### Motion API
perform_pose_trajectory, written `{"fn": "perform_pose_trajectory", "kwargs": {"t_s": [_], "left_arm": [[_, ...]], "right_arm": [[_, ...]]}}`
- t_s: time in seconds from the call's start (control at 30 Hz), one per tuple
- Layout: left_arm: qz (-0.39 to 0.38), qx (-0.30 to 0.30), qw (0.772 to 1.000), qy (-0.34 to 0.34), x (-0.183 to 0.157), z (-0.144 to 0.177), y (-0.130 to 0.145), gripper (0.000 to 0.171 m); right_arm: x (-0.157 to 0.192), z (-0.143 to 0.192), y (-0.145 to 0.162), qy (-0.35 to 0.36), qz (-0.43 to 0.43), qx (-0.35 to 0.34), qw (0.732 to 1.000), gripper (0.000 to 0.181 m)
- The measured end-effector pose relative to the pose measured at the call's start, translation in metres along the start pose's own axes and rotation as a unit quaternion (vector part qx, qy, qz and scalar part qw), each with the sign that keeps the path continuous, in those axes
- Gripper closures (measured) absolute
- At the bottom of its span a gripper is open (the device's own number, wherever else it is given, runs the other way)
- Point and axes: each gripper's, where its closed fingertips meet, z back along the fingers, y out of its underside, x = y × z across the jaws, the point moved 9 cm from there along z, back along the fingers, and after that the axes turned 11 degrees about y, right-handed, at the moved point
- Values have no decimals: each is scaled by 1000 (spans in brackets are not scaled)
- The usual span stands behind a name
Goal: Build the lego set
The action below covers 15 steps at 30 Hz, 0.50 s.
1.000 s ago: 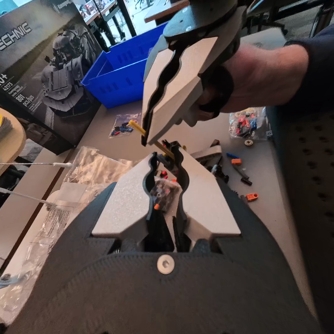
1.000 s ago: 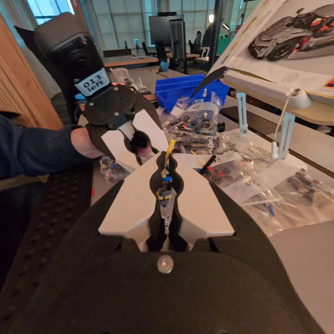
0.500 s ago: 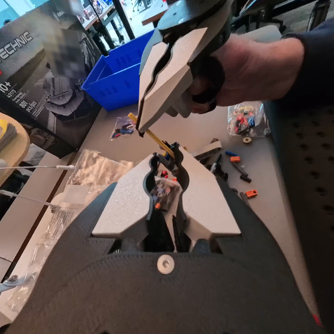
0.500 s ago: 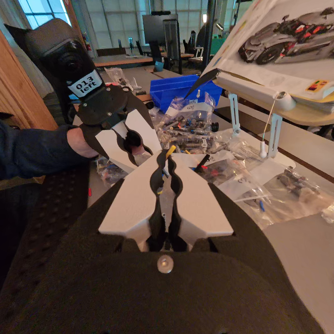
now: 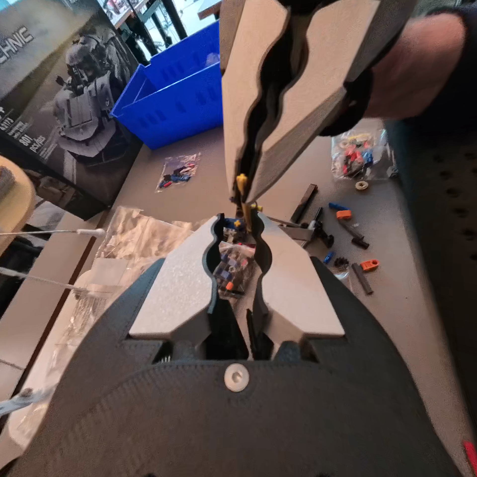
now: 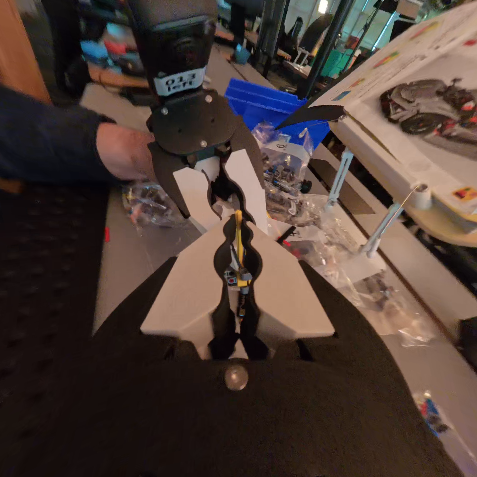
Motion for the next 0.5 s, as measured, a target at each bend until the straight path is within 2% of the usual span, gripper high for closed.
{"fn": "perform_pose_trajectory", "kwargs": {"t_s": [0.07,0.2,0.27,0.37,0.4,0.5], "left_arm": [[2,-4,1000,3,-3,1,-1,150],[-13,-4,1000,1,-8,-4,-11,154],[-10,7,1000,8,-7,-7,-6,154],[10,8,1000,-2,1,-7,1,150],[3,8,1000,0,0,-5,1,150],[-27,0,1000,16,-10,-8,-7,154]], "right_arm": [[-4,2,0,5,-15,-5,1000,181],[-36,9,15,32,-150,-9,988,181],[-34,6,16,28,-147,-3,989,181],[-10,2,3,-19,-59,-18,998,181],[-7,1,1,-14,-47,-16,999,181],[-29,6,11,16,-126,-18,992,181]]}}
